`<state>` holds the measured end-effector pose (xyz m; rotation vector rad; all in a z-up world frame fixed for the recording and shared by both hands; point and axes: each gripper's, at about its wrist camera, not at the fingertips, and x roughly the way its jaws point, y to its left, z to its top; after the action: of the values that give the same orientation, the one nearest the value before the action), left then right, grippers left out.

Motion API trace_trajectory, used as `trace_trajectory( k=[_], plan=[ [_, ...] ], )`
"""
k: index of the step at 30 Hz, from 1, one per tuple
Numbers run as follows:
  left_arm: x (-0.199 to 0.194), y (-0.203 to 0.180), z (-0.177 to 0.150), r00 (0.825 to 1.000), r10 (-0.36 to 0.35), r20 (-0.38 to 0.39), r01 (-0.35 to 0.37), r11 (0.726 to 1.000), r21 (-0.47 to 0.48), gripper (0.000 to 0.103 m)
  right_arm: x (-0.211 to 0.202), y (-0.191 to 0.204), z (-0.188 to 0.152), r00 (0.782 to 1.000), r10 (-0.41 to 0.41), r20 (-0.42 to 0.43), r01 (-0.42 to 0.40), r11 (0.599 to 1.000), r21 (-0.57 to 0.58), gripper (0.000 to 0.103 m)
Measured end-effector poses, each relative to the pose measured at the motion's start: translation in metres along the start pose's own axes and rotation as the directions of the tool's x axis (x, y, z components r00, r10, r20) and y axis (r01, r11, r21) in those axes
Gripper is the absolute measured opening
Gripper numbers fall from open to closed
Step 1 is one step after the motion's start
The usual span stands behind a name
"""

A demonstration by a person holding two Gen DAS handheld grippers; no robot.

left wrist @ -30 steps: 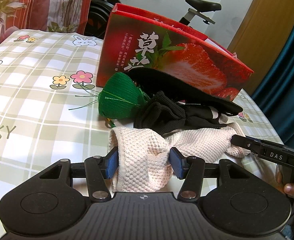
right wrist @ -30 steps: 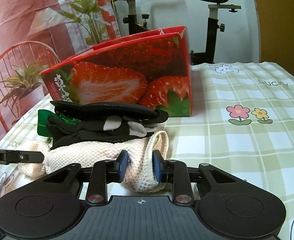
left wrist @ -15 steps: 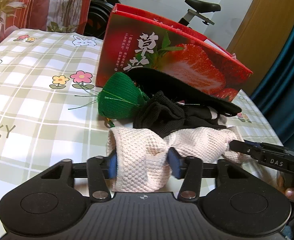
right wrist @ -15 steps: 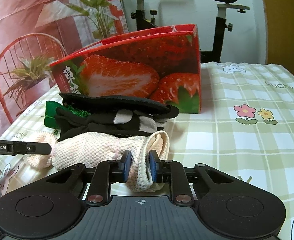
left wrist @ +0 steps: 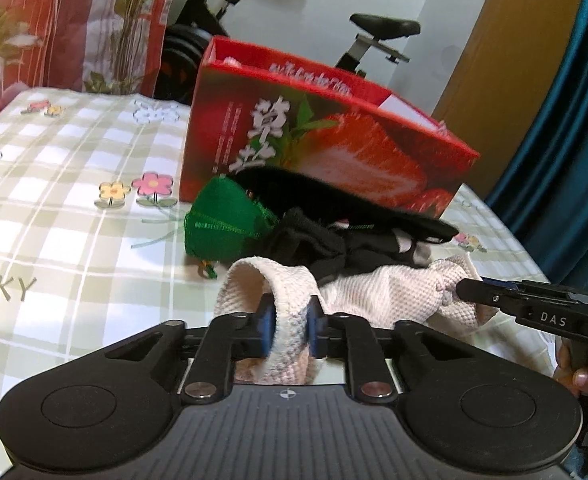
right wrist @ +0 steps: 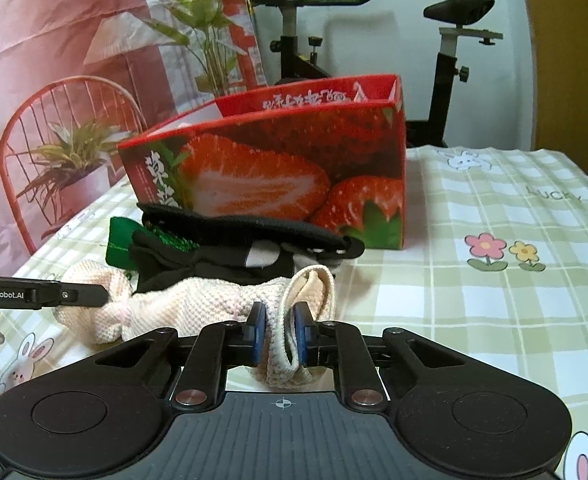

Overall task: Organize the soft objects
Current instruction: 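Lift the cream towel with both grippers and carry it toward the box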

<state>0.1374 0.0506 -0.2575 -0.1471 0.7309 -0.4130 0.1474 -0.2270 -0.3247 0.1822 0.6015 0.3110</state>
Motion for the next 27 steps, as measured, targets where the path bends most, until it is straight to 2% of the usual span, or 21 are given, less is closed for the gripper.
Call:
trace_trajectory(
  k=[5,27],
  plan=[
    [-0.008,-0.003,0.002,1.0,-0.014,0.026,0.013,1.0,0.017,0.016,-0.009,0.004,0.005,1.0,0.002,0.025,-0.002,1.0,-0.011,0.014],
    [0.007,0.017,-0.012,0.996,-0.02,-0.082,0.012,0.995,-0.097,0.017,0.003,-0.006,-0.013,0.997,-0.031,-0.07,0.034,0.998,0.048,0.014]
  ],
)
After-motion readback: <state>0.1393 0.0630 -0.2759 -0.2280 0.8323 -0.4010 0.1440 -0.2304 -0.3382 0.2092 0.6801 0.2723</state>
